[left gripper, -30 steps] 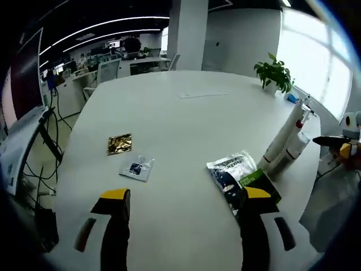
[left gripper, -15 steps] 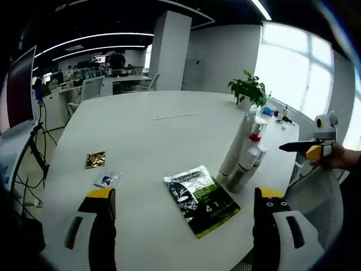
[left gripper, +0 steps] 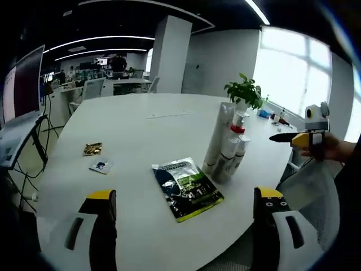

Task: Arrange the skincare products in the storage area until every visible bottle or jar stands upright without overlapping.

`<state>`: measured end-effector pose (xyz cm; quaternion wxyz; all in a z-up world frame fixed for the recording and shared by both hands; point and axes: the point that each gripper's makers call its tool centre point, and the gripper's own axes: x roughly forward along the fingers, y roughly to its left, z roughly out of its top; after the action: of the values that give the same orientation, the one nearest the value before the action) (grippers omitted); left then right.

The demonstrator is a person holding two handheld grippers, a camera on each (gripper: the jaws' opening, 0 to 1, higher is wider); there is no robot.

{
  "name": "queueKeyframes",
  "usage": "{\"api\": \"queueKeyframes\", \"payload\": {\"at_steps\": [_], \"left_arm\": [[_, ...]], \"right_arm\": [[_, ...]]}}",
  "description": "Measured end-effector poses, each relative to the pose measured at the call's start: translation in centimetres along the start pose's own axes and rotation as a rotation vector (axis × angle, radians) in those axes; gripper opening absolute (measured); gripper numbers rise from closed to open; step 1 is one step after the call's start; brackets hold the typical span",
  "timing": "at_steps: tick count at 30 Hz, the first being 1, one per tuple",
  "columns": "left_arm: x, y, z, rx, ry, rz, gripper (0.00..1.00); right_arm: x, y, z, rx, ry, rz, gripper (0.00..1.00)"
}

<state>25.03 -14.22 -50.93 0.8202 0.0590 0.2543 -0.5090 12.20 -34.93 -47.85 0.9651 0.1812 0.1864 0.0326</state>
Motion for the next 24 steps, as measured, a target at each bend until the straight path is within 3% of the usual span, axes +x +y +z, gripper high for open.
{"api": "queueKeyframes", "payload": {"at_steps": [6, 13, 24], "left_arm": [[0.31, 0.41, 0.14, 0.027, -0.005, 0.020, 0.96], [0.47, 0.06, -0.06, 0.047, -0.002, 0.000, 0.97], [0.84, 0.01, -0.42, -0.022, 0.028, -0.041, 0.98]], "right_arm": [[0.04, -0.10, -0.24, 0.020, -0.002, 0.003, 0.99], [0.30, 0.20, -0.71, -0.007, 0.020, 0.015, 0.99], [0.30, 0.05, -0.82, -0.005, 0.023, 0.015, 0.99]]}}
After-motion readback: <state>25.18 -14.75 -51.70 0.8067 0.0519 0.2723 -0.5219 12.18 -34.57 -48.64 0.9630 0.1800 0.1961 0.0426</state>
